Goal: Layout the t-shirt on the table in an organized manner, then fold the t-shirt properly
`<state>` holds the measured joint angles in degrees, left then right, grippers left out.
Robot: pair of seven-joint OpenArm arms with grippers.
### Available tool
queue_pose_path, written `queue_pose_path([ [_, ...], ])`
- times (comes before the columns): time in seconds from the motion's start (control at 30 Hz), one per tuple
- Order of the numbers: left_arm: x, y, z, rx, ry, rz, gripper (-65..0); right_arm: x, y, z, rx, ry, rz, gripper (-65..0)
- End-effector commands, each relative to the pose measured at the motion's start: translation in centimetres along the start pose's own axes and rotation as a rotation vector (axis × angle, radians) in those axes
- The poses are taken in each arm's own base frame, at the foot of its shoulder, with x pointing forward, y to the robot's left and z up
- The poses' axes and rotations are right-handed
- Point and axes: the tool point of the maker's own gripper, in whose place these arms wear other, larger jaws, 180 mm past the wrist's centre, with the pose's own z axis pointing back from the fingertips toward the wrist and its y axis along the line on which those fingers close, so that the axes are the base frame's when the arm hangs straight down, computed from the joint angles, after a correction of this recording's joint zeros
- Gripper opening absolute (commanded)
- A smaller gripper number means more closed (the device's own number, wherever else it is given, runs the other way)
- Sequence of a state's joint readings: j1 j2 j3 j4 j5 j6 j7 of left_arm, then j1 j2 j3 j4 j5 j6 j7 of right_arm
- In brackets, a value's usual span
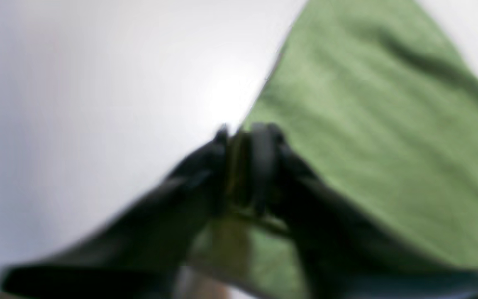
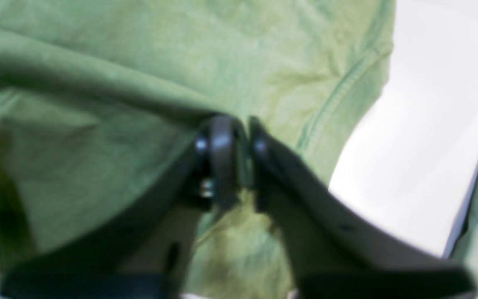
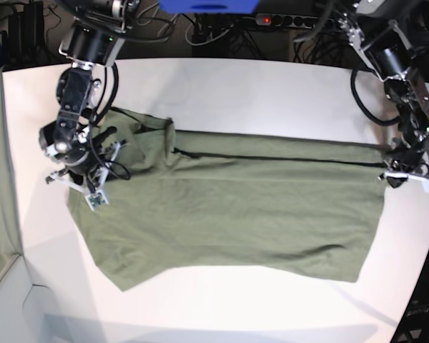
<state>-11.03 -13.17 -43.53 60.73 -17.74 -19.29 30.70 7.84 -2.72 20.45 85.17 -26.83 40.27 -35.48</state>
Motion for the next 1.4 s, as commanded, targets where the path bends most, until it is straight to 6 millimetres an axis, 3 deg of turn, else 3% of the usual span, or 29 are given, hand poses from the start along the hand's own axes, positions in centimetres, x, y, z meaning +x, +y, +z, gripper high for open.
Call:
queue_pose_path([
  [0.0,3.3,-0.6,-0.1,-0.019,-0.081,-0.004,-42.6,1.7,-1.2,0.5,-0.031,-0.051,0.004,-50.0],
  [0.1,3.7,-0.8,0.1,-0.028,-0.096,-0.011,-23.8,2.2,-2.0,1.3,-0.061,-0.072,0.01,-43.2],
  [0.17,4.8,-1.1,0.6,-0.035,-0.123,-0.023,-16.4,1.9,-2.0,1.9,-0.072,-0.069,0.017,-42.8],
  [0.23,5.1,-1.1,1.4,-0.033,-0.142,-0.047,-13.0,2.0,-2.2,2.4,-0.086,-0.077,0.022,-42.9],
  [0.33,5.3,-0.9,2.7,-0.025,-0.163,-0.088,-12.8,0.4,-1.7,3.1,-0.089,-0.054,0.029,-42.9],
  [0.43,3.6,-0.3,3.1,-0.015,-0.139,-0.09,-12.8,-1.6,-0.3,3.4,-0.068,-0.02,0.02,-42.6],
  [0.53,0.7,0.9,2.6,0.001,-0.068,-0.067,-12.8,-3.0,0.9,4.1,-0.06,-0.001,-0.007,-42.4],
  [0.63,-0.8,1.4,2.1,0.008,-0.054,-0.039,-12.8,-3.9,2.2,5.1,-0.052,0.004,-0.023,-42.3],
  [0.87,-2.5,-0.2,1.0,-0.031,-0.013,-0.067,-13.0,-5.6,3.5,6.3,-0.04,0.031,-0.024,-37.3],
  [0.97,-2.9,-0.5,0.9,-0.037,-0.004,-0.069,-19.5,-6.5,4.0,6.4,-0.031,0.052,-0.024,-37.3],
  [1.13,-3.1,-0.5,0.9,-0.038,-0.001,-0.066,-49.0,-7.2,5.1,6.8,-0.01,0.065,-0.018,-37.3],
  [1.2,-3.1,-0.5,0.9,-0.038,-0.001,-0.066,-56.7,-7.1,6.0,7.0,0.01,0.063,0.0,-37.3],
  [1.37,-3.1,-0.5,0.9,-0.038,-0.001,-0.066,-65.0,-6.9,7.6,6.7,0.052,0.059,0.021,-37.3],
])
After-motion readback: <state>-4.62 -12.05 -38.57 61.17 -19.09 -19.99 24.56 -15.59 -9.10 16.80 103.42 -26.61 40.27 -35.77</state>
